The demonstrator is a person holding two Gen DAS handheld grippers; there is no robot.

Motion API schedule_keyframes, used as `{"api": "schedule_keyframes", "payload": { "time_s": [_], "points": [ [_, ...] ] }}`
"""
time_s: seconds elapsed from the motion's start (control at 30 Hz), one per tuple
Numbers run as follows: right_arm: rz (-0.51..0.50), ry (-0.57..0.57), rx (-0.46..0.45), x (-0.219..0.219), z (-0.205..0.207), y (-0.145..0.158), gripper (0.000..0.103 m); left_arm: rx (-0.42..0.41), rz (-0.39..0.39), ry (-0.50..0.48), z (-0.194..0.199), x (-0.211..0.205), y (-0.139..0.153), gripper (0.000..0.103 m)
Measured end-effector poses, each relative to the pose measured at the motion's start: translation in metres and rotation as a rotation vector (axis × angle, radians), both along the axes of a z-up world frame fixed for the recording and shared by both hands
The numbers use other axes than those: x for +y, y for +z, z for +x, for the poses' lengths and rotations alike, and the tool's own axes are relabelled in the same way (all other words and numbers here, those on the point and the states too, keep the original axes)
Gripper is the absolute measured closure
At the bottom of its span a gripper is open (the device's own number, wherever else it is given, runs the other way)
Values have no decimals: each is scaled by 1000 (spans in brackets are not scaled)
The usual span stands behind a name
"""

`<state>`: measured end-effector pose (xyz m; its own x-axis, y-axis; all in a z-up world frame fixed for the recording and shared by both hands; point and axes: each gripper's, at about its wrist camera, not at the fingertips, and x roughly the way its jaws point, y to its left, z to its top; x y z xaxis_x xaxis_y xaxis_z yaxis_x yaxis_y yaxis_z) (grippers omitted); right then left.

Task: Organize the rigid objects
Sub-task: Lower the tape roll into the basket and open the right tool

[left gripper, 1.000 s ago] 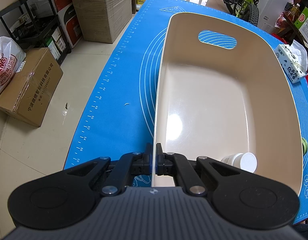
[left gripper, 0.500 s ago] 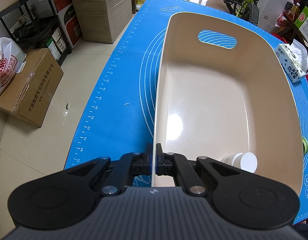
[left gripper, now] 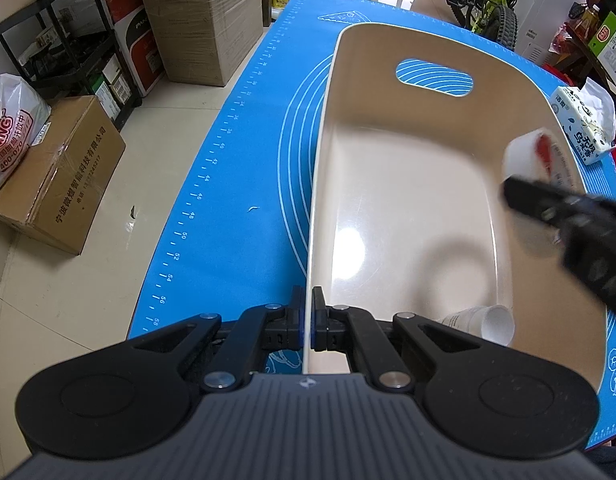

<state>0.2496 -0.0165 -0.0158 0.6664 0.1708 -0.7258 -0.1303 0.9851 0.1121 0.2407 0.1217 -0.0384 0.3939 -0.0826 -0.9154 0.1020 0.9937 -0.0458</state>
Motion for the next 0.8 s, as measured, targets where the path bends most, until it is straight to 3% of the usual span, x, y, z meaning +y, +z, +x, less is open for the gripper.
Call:
{"api": "schedule_keyframes", "payload": {
  "time_s": [0.5, 0.67, 0.8],
  "points": [
    [-54, 34, 190, 7, 6, -48, 84, 0, 4, 0, 0, 0, 0, 100],
    [-17, -2, 155, -8, 0, -41, 56, 0, 4, 0, 0, 0, 0, 100],
    [32, -37, 93, -19, -5, -27, 49, 0, 5, 0, 0, 0, 0, 100]
  ]
}}
